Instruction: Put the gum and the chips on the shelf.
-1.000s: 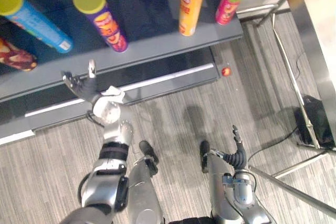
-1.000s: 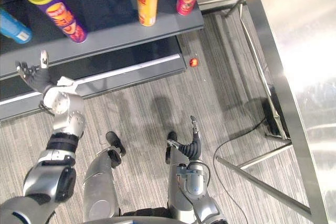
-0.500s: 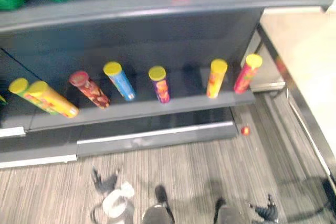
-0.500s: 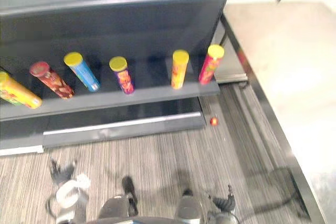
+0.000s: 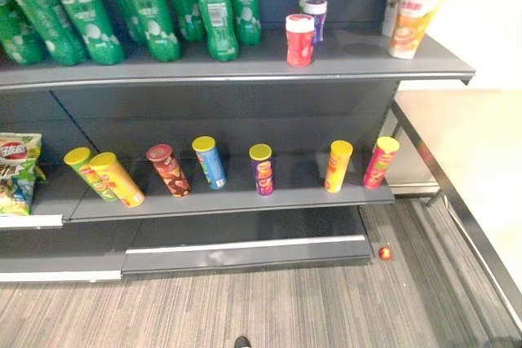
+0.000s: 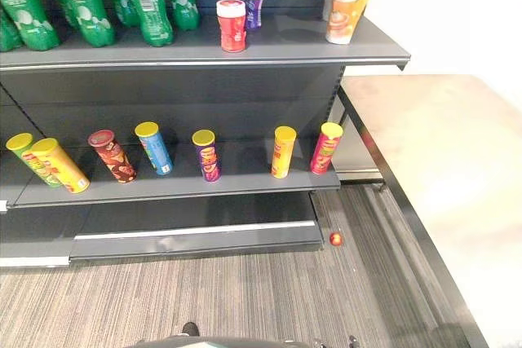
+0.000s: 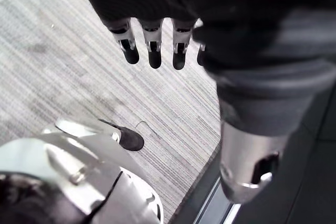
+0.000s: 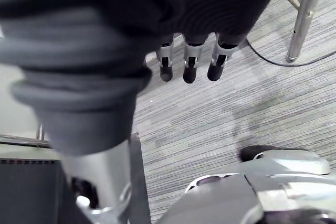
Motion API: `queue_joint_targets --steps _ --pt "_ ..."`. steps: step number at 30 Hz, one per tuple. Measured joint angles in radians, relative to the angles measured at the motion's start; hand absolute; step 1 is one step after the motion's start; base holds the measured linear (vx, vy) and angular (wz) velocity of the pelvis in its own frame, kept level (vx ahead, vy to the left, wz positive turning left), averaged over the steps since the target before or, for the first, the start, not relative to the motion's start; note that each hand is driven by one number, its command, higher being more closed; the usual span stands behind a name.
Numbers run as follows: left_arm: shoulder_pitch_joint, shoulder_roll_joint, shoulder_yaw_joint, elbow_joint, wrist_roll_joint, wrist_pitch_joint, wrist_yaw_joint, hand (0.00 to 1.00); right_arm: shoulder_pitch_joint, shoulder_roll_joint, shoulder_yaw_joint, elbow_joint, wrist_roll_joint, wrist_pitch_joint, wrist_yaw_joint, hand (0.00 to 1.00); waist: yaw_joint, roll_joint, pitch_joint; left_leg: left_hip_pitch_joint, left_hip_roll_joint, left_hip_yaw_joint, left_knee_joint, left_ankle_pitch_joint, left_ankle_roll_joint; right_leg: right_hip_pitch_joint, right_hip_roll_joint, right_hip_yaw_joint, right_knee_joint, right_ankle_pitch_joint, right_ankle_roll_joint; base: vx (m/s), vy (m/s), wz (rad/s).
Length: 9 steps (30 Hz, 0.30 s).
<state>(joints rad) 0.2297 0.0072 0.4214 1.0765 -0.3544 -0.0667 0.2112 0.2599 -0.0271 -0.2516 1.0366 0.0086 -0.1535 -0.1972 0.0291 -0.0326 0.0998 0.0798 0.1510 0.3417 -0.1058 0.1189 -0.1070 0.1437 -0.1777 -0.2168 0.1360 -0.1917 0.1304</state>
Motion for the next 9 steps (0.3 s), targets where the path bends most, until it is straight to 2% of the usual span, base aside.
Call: queue_joint_targets --steps 5,9 --pt "0.003 0.018 -0.015 0.040 -0.128 0.004 -0.068 0.00 -0.025 0.002 -0.016 0.044 0.049 0.055 -0.001 0.00 0.000 -0.015 -0.013 0.006 -0.007 -0.021 0.000 -0.004 -0.003 0.020 -0.001 -0.006 -0.013 0.003 0.004 0.03 -0.006 0.04" --pt "0.002 0.039 -0.059 0.060 -0.177 0.022 -0.090 0.00 -0.039 -0.001 -0.017 0.083 0.079 0.073 -0.002 0.00 0.000 -0.024 -0.023 0.011 -0.010 -0.035 0.000 -0.004 -0.002 0.040 -0.001 -0.022 -0.013 0.002 0.004 0.05 -0.015 0.13"
